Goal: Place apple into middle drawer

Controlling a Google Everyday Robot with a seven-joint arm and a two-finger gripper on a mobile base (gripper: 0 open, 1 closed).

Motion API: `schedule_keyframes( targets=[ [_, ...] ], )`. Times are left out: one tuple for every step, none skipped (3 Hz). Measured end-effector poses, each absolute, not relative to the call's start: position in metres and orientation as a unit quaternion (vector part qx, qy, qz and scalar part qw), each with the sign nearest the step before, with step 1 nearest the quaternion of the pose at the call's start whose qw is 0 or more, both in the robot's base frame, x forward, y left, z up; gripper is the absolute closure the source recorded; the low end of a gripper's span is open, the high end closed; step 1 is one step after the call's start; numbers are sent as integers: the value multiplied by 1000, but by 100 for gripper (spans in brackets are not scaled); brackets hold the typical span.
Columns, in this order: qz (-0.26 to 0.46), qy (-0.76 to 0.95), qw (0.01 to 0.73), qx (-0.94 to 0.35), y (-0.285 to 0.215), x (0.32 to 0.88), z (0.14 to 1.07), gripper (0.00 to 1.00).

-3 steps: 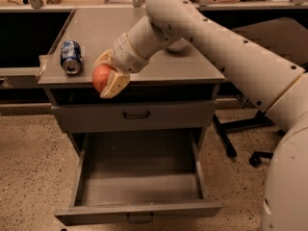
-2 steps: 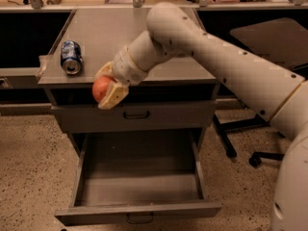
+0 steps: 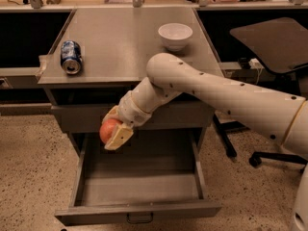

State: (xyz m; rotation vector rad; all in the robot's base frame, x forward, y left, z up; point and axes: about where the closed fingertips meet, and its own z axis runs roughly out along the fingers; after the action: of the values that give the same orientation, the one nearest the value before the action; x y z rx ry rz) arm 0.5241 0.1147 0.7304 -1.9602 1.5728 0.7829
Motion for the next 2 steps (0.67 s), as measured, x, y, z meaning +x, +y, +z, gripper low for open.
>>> schedule_keyframes(
  targets=[
    [284,579,263,-717,127,536,728,100],
    [282,616,260,-688,117,541,674,100]
  ],
)
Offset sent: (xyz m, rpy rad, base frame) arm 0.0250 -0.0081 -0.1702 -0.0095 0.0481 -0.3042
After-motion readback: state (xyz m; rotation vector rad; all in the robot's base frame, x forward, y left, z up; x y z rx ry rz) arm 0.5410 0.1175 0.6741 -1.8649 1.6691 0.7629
